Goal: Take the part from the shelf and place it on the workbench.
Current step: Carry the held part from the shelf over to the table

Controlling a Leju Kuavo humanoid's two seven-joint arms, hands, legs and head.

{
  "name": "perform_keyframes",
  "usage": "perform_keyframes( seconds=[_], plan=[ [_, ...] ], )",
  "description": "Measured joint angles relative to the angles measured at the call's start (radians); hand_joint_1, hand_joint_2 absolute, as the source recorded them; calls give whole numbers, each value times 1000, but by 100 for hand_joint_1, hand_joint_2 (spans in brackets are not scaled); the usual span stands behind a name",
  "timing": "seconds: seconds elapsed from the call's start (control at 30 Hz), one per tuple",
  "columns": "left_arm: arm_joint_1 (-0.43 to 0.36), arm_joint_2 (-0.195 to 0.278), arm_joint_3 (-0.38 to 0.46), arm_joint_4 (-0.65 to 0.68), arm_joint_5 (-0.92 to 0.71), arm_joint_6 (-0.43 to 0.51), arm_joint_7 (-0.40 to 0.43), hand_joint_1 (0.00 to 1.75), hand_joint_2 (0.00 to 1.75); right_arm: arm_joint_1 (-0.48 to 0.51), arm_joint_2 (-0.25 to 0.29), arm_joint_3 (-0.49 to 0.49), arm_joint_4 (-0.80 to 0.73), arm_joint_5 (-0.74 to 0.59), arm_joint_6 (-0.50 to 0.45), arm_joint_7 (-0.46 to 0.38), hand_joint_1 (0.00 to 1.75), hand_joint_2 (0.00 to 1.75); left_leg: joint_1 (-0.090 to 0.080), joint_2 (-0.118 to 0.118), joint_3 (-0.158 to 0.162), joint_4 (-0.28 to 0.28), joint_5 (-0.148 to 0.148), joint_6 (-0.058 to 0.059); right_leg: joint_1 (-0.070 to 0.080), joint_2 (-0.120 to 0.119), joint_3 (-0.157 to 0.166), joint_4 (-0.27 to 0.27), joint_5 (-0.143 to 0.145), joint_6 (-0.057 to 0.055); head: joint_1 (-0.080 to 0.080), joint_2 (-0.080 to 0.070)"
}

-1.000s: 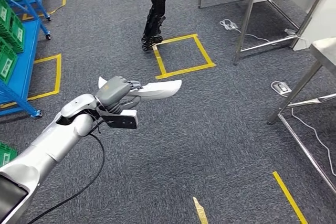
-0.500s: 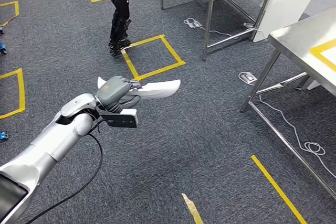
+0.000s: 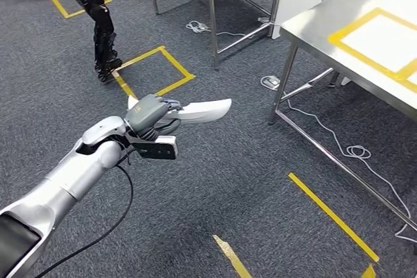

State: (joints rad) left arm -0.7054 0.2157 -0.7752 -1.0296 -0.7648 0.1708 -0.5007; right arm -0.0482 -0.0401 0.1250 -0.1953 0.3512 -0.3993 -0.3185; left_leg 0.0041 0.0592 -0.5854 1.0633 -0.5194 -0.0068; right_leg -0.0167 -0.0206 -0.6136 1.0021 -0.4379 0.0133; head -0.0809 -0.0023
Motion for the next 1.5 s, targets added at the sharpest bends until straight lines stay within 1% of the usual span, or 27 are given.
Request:
perform_keyframes(
  seconds=[0.07,0.13,0.17,0.2,0.27,0.3,0.33,0.4,0.43,0.47,0.5,0.57,0.63,0.67,0.7,0.77,0.83,0.87,0.93,1.0,1.1,1.17,1.23,1.3,1.37,1.43,1.5],
  plan=[
    [1,1,0,2,0,0,0,175,175,-2,2,0,0,1,1,1,0,175,3,-42,-58,136,-66,-4,0,26,0,0,1,-6,-1,0],
    [3,2,-1,5,0,-2,0,175,175,0,3,0,1,1,4,3,0,175,3,-51,-107,239,-94,-2,3,56,-1,2,2,-9,-1,0],
    [3,2,-2,6,0,-3,0,175,175,2,3,0,1,0,6,5,0,175,2,-53,-106,234,-78,2,4,71,0,3,3,-9,-1,0],
    [2,2,-2,6,0,-3,0,175,175,5,4,0,2,-1,8,6,0,175,1,-57,-89,192,-46,8,5,85,0,3,3,-8,0,0],
    [-1,2,-2,6,0,-3,0,175,175,9,7,0,2,-3,10,9,0,175,1,-100,-28,54,25,24,6,112,-2,5,6,-5,1,0],
    [-3,2,-2,6,0,-3,0,175,175,10,9,0,2,-3,11,9,0,175,1,-123,-4,0,44,30,4,124,-5,6,8,-1,1,0],
    [-4,2,-2,7,0,-4,0,175,175,11,11,0,2,-3,12,10,0,175,1,-141,9,-33,52,35,1,136,-11,6,12,5,0,0],
    [-7,1,-2,7,0,-4,0,175,175,15,12,0,3,-4,12,12,0,175,-1,-135,13,-49,51,35,-4,160,-21,3,20,19,-2,0],
    [-8,-2,-2,7,0,-4,0,175,175,18,12,0,4,-4,12,12,0,175,1,-122,14,-55,54,36,-4,158,-27,3,21,25,-3,0],
    [-10,-4,-2,7,0,-4,0,175,175,20,13,0,5,-4,12,13,0,175,3,-110,17,-64,59,38,-2,137,-36,13,12,29,0,0],
    [-12,-6,-2,7,0,-4,0,175,175,20,14,0,6,-4,12,13,0,175,6,-95,19,-72,64,41,1,107,-53,42,-7,32,3,0],
    [-13,-6,-2,8,0,-4,-1,175,175,17,14,0,7,-3,13,14,0,175,5,-67,20,-78,68,45,2,43,-109,159,-69,38,10,0],
    [-10,-5,-3,11,0,-5,-1,175,175,15,14,0,8,-2,14,14,0,175,4,-38,18,-77,67,46,-1,27,-155,266,-107,46,10,0],
    [-9,-5,-4,12,0,-6,-1,175,175,17,14,0,8,-2,15,16,0,175,4,-25,18,-76,66,45,-2,25,-155,273,-101,49,10,0],
    [-8,-5,-4,12,0,-7,-1,175,175,19,14,0,9,-2,15,18,0,175,5,-13,18,-74,64,43,-4,20,-133,238,-79,52,10,0],
    [-9,-3,-5,12,0,-7,-1,175,175,21,13,-1,10,-2,16,26,0,175,3,10,18,-67,57,33,-2,-18,-52,100,-26,54,11,0],
    [-12,3,-4,12,0,-6,-1,175,175,20,13,-1,11,-2,17,38,0,175,-4,30,17,-59,50,22,3,-46,-1,12,-6,40,10,0],
    [-13,6,-4,12,0,-4,-1,175,175,19,13,-1,12,-1,18,46,0,175,-8,40,17,-57,48,19,5,-46,2,4,-9,31,9,0],
    [-14,9,-3,12,0,1,0,175,175,22,13,-1,15,-1,21,64,0,175,-7,54,21,-55,43,11,3,-21,0,5,-7,15,8,0],
    [-14,11,-2,12,0,5,1,175,175,25,13,-1,17,0,23,80,0,175,-1,26,12,-21,13,2,0,1,2,4,-4,5,7,0],
    [-7,23,-2,11,1,8,5,175,175,26,13,-1,17,1,27,88,0,175,3,-40,-66,160,-78,-3,-1,38,3,3,-3,-5,4,0],
    [3,30,-2,11,0,8,6,175,175,27,13,-1,17,1,28,89,0,175,3,-51,-102,231,-89,0,0,67,3,4,-3,-6,4,0],
    [7,32,-1,11,0,9,7,175,175,30,13,-1,17,2,28,90,0,175,3,-61,-75,160,-28,9,1,93,4,6,-3,-6,4,0],
    [8,35,-1,11,0,10,7,175,175,30,14,-1,18,2,28,89,0,175,5,-110,-24,35,37,21,0,119,1,8,-2,-2,5,0],
    [9,39,0,11,-1,12,9,175,175,30,15,-1,18,3,28,88,0,175,4,-145,0,-29,53,27,-6,143,-11,10,4,9,4,0],
    [9,39,0,11,-1,13,10,175,175,33,15,-1,18,3,29,87,0,175,3,-130,4,-43,51,28,-11,160,-21,7,10,25,2,0],
    [9,35,0,10,-1,15,11,175,175,36,14,0,18,3,29,86,0,175,6,-104,10,-55,57,35,-6,116,-38,27,-6,37,6,0]
  ],
)
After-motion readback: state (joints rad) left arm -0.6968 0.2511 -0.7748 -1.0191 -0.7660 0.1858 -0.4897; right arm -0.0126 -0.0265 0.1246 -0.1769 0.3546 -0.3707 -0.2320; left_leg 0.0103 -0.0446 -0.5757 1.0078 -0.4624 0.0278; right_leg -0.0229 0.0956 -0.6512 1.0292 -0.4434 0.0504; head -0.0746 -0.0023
